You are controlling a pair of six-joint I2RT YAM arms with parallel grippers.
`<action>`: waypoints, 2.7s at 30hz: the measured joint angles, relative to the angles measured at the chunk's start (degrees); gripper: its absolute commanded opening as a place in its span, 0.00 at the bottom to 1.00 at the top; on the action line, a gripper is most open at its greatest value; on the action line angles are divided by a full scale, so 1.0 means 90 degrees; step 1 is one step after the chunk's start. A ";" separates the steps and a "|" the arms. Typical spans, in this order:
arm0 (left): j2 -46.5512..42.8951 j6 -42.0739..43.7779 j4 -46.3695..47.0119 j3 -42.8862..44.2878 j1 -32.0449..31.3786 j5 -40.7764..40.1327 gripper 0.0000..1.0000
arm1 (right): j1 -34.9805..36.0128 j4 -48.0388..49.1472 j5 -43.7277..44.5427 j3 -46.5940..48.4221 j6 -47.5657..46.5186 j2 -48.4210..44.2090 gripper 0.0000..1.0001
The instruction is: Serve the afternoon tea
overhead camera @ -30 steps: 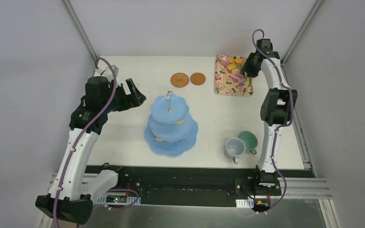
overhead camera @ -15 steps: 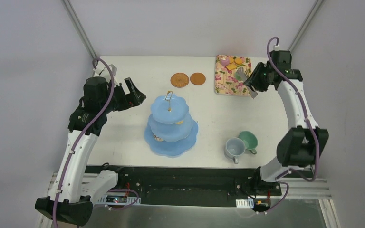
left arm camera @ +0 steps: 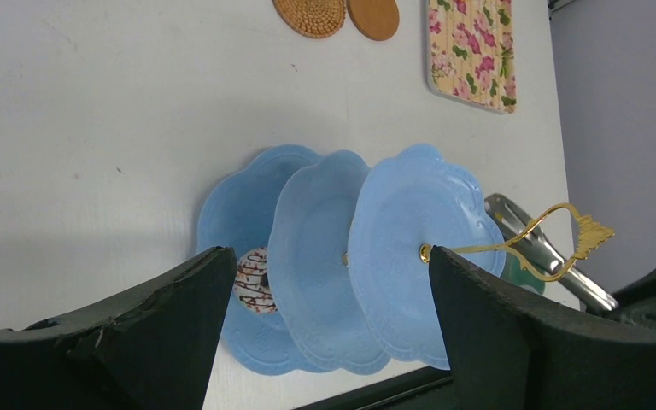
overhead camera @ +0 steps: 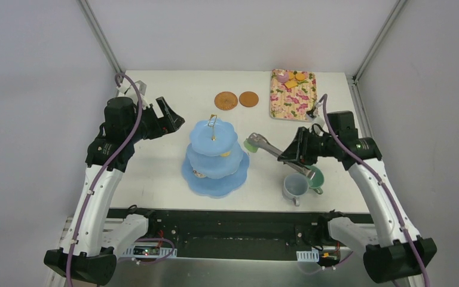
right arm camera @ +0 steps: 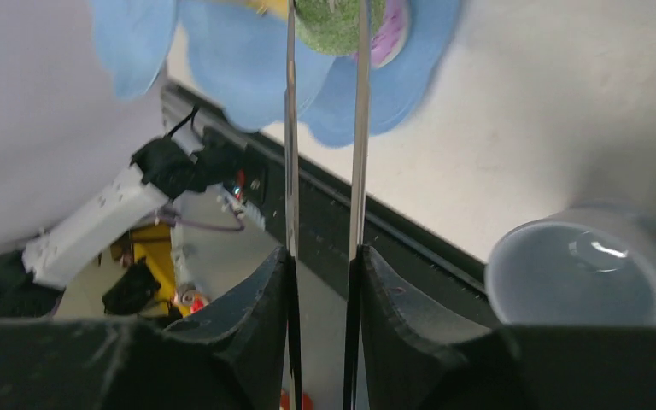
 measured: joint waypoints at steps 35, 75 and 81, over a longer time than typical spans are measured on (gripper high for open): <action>-0.0146 -0.0143 -0.0053 -0.0063 -0.0002 0.0112 0.86 | 0.4556 0.2035 0.1634 -0.0124 0.1443 0.0806 0.32; -0.0085 -0.0010 -0.0109 -0.0066 -0.0002 0.0109 0.87 | 0.5078 0.0852 0.2708 0.0517 0.1219 -0.0005 0.43; 0.0022 -0.0010 -0.0104 -0.0066 -0.0002 0.0109 0.87 | 0.5081 -0.0143 0.3524 0.0517 0.1197 -0.0755 0.39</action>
